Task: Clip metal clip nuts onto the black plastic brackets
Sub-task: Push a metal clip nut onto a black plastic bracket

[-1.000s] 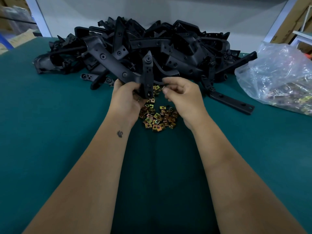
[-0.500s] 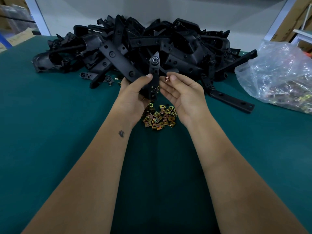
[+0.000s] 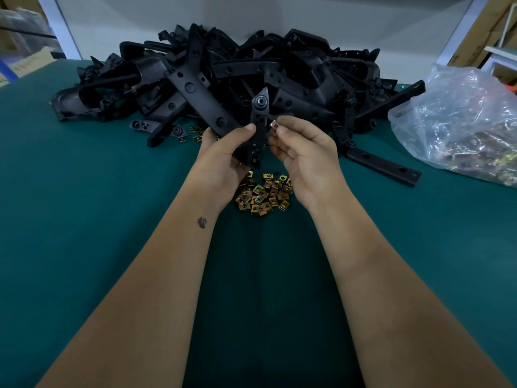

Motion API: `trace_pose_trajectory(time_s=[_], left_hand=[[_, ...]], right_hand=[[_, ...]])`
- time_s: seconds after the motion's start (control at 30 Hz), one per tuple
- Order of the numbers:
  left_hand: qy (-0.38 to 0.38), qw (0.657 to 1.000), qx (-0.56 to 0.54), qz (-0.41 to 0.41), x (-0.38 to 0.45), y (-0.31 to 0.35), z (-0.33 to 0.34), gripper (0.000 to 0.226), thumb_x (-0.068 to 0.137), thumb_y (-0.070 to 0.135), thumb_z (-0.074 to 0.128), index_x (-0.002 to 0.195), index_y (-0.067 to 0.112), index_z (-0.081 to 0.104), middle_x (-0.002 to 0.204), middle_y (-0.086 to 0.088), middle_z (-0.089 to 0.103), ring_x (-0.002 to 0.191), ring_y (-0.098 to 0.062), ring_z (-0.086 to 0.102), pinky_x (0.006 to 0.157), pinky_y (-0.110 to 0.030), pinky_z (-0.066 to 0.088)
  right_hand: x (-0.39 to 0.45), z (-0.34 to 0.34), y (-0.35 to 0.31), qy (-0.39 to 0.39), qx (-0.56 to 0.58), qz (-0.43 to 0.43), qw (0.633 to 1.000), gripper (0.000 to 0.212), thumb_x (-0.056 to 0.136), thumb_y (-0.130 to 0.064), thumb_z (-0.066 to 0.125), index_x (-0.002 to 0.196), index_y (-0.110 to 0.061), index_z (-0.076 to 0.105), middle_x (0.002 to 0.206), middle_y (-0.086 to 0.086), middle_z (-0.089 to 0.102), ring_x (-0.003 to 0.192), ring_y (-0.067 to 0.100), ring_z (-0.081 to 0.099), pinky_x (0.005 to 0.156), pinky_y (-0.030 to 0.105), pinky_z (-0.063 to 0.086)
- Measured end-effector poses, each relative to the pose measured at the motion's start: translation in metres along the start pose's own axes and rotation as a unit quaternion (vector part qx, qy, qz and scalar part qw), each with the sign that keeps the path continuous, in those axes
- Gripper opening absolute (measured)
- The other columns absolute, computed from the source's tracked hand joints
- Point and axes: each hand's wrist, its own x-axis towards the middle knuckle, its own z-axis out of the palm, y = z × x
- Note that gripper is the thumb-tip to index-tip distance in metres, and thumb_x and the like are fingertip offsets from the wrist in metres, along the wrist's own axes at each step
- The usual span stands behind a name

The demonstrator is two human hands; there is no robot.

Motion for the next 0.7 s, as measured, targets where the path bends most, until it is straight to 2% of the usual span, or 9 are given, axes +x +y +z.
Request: trace_pose_trajectory(time_s=[0.1,0.27,0.53,0.7], left_hand=[[-0.003,1.0,0.004,0.001,0.0003,0.0,-0.0004,0.055,0.092,0.008,0.066,0.142,0.008,0.044,0.12,-0.006,0.069,0.104,-0.019,0.068,0.077,-0.032,0.057],[-0.012,1.0,0.02,0.001,0.0011,-0.0013,-0.0015,0.056,0.091,0.008,0.066,0.142,0.008,0.043,0.129,-0.009,0.066,0.109,-0.021,0.066,0.078,-0.032,0.056],[-0.029,0.998,0.05,0.016,0.0015,-0.0041,-0.0023,0.055,0.09,0.006,0.068,0.139,0.01,0.044,0.124,-0.007,0.069,0.115,-0.022,0.066,0.099,-0.043,0.053],[-0.036,0.996,0.077,0.034,0.0019,-0.0062,-0.0026,0.054,0.09,0.007,0.07,0.136,0.012,0.043,0.126,-0.005,0.068,0.113,-0.019,0.067,0.101,-0.045,0.052]], right_hand=[[-0.0009,0.001,-0.0016,0.004,-0.02,-0.01,1.0,0.013,0.089,0.006,0.061,0.095,-0.004,0.068,0.086,0.007,0.071,0.076,0.015,0.067,0.076,0.025,0.056],[-0.0025,0.0013,-0.0044,0.004,-0.033,-0.02,0.999,0.014,0.088,0.006,0.062,0.089,-0.005,0.07,0.083,0.007,0.069,0.074,0.014,0.064,0.074,0.024,0.054],[-0.0024,-0.0002,-0.0049,0.014,-0.039,-0.034,0.999,0.015,0.088,0.006,0.062,0.089,-0.006,0.071,0.082,0.006,0.07,0.073,0.013,0.064,0.074,0.025,0.054],[-0.0018,0.0004,-0.0031,0.017,-0.034,-0.039,0.998,0.016,0.088,0.006,0.063,0.09,-0.008,0.071,0.083,0.005,0.071,0.079,0.015,0.065,0.078,0.027,0.054]])
